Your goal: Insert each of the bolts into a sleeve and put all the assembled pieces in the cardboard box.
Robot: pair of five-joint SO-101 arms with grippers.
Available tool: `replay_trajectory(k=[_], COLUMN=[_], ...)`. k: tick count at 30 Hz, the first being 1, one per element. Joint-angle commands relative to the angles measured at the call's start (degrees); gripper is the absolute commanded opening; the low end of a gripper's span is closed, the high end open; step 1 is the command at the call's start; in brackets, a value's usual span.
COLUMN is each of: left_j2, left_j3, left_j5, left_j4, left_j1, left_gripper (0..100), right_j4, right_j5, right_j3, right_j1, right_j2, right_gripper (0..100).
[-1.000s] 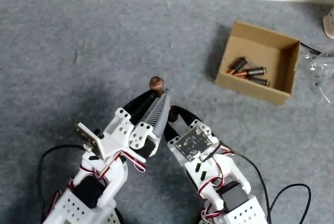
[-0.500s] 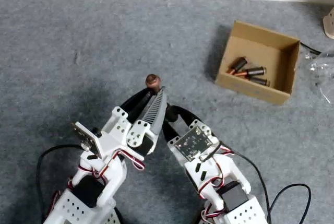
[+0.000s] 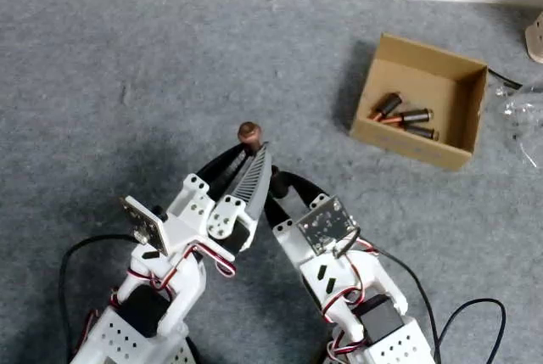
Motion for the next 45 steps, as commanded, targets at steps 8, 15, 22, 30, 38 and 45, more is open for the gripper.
replay_trajectory(k=[8, 15, 22, 30, 38, 45], left_j2=[-0.75, -0.66, -0.66, -0.66, -0.66, -1.19], left_j3=[1.10, 1.10, 1.10, 1.10, 1.10, 1.10], left_j5=[0.18, 0.18, 0.18, 0.26, 0.26, 0.26], left_j4=[-0.09, 2.20, 2.55, 7.47, 9.05, 8.88], left_j1=[0.22, 0.66, 0.40, 5.05, 7.34, 4.62], left_gripper=[1, 1, 1, 1, 1, 1], right_j4=[-0.22, -0.22, -0.40, -0.48, -0.48, -0.48], right_j5=[-0.62, -0.53, -0.44, -0.44, -0.44, -0.44], right_j3=[-3.03, -4.18, -5.32, -6.64, -6.64, -6.46], right_j1=[-3.47, -3.38, -3.38, -3.38, -3.12, -2.95], right_j2=[-0.92, -0.92, -0.92, -0.92, -0.92, -0.92], right_gripper=[0.5, 0.5, 0.5, 0.5, 0.5, 0.5])
